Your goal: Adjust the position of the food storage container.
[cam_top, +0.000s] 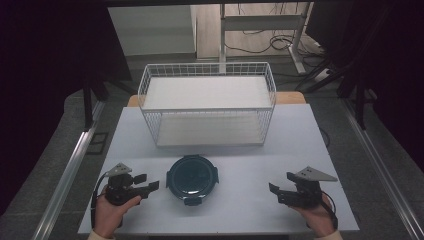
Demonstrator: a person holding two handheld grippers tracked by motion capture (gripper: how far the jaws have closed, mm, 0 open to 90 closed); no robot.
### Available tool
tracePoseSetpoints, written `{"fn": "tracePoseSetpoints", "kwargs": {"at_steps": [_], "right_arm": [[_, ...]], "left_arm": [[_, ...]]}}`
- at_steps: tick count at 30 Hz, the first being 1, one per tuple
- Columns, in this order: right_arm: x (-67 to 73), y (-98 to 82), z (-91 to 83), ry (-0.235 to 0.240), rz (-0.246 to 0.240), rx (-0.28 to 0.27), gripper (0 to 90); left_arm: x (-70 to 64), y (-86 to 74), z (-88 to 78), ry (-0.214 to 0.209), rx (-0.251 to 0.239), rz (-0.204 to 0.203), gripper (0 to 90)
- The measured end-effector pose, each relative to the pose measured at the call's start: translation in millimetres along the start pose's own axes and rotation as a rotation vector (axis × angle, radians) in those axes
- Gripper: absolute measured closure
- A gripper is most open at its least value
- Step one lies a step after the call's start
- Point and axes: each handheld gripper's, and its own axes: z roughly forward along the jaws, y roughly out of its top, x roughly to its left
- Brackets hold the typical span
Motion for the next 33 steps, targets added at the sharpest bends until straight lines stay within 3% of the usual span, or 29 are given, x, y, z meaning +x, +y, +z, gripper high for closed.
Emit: {"fn": "tracePoseSetpoints", "kwargs": {"at_steps": [4,5,6,7,12,15,22,33], "right_arm": [[0.4,-0.5,1.2,0.000,-0.008,0.006,20.5],[0.5,-0.7,1.6,0.000,-0.009,0.008,20.6],[0.3,-0.8,2.2,-0.001,-0.012,0.011,20.8],[0.3,-0.8,2.2,-0.001,-0.012,0.011,20.8],[-0.3,-1.4,3.2,-0.005,-0.018,0.016,20.9],[-0.1,-1.5,3.3,-0.003,-0.016,0.018,21.0],[0.5,-2.0,5.0,-0.006,-0.020,0.030,21.1],[2.0,-1.6,6.3,-0.005,-0.021,0.031,21.2]], "left_arm": [[-0.7,0.5,0.8,0.010,0.014,0.005,52.4],[-0.7,0.7,1.3,0.010,0.019,0.006,52.4],[-0.7,0.9,1.7,0.007,0.024,0.006,62.6],[-0.6,1.1,1.9,0.004,0.027,0.007,62.6],[0.3,1.6,2.7,0.002,0.041,0.003,81.4],[0.0,1.6,4.7,-0.007,0.062,0.007,87.3],[-2.8,3.2,13.8,-0.018,0.105,0.016,89.9],[-5.7,8.2,25.0,-0.048,0.129,0.014,90.0]]}}
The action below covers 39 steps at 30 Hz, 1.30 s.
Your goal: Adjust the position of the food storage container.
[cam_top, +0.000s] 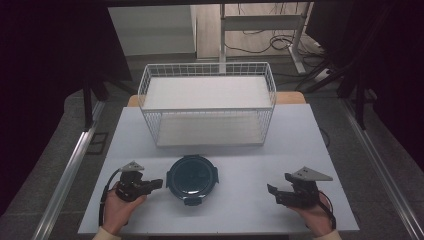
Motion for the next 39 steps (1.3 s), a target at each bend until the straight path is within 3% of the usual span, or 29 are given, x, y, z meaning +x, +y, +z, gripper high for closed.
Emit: {"fn": "tracePoseSetpoints", "kwargs": {"at_steps": [4,6,29,39], "right_arm": [[-0.3,-0.2,0.0,-0.001,0.000,0.001,21.2],[-0.4,-0.1,-0.6,-0.001,0.002,-0.003,21.2],[0.9,1.1,0.3,0.002,0.004,-0.004,21.4],[0.8,1.7,-0.4,0.003,0.003,-0.008,21.4]], "left_arm": [[-3.2,3.2,5.7,-0.017,0.011,0.004,90.0],[-4.7,4.1,6.3,0.000,0.014,0.008,90.0],[-8.6,10.8,12.5,-0.012,0.017,-0.025,90.0],[-24.4,20.3,25.9,-0.039,0.036,-0.001,90.0]]}}
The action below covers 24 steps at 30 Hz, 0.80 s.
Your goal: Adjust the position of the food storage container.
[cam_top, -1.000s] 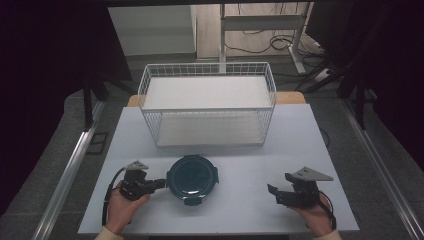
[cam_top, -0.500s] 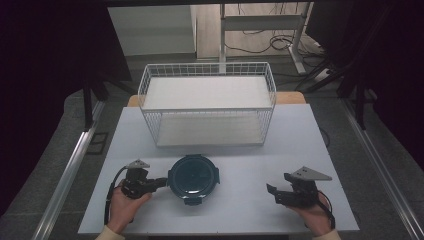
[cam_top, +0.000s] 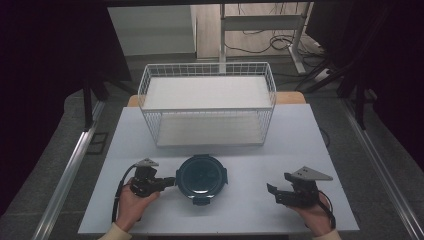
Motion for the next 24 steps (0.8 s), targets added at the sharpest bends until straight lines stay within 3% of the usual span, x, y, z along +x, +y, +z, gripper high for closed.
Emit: {"fn": "tracePoseSetpoints", "kwargs": {"at_steps": [11,16,24], "right_arm": [[-0.4,0.0,0.2,0.002,0.002,0.001,21.4],[0.4,0.1,-0.1,0.002,0.001,-0.001,21.4],[0.6,0.1,0.3,0.002,0.000,0.000,21.4]], "left_arm": [[-13.4,9.2,13.4,-0.025,0.015,0.013,90.0],[-20.7,12.2,18.5,-0.034,0.026,0.037,90.0],[-25.0,19.2,17.9,-0.053,-0.004,0.047,90.0]]}}
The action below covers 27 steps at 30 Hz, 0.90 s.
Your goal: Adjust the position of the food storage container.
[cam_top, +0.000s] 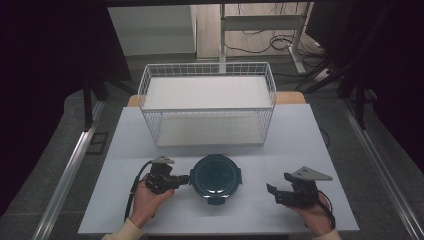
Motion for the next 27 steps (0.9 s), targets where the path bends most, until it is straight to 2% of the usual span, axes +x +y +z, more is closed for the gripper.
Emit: {"fn": "tracePoseSetpoints", "kwargs": {"at_steps": [5,7,13,14,17,20,23,27], "right_arm": [[-0.2,0.1,-0.8,0.002,0.002,-0.002,21.4],[-0.5,0.2,-1.9,0.001,0.002,-0.006,21.4],[-2.5,0.9,-3.7,0.000,0.006,-0.018,21.4],[-2.6,1.2,-4.1,0.002,0.008,-0.022,21.4],[-1.8,2.2,-5.0,0.016,0.014,-0.030,21.4],[-0.5,2.9,-5.1,0.030,0.018,-0.037,21.4],[0.5,3.2,-5.3,0.043,0.020,-0.040,21.4],[0.2,2.9,-5.3,0.051,0.025,-0.041,21.4]], "left_arm": [[3.4,-0.3,-0.9,-0.022,0.003,0.009,90.0],[4.9,-0.5,-3.4,0.004,-0.008,0.012,90.0],[12.6,-5.4,-18.4,0.019,-0.050,-0.008,82.4],[13.3,-7.1,-20.8,0.026,-0.059,-0.012,78.5],[15.4,-11.0,-27.5,0.042,-0.077,-0.029,54.5],[17.4,-12.2,-34.0,0.058,-0.090,-0.049,37.6],[19.3,-13.1,-39.3,0.060,-0.101,-0.057,31.7],[19.8,-14.4,-40.5,0.052,-0.094,-0.056,29.9]]}}
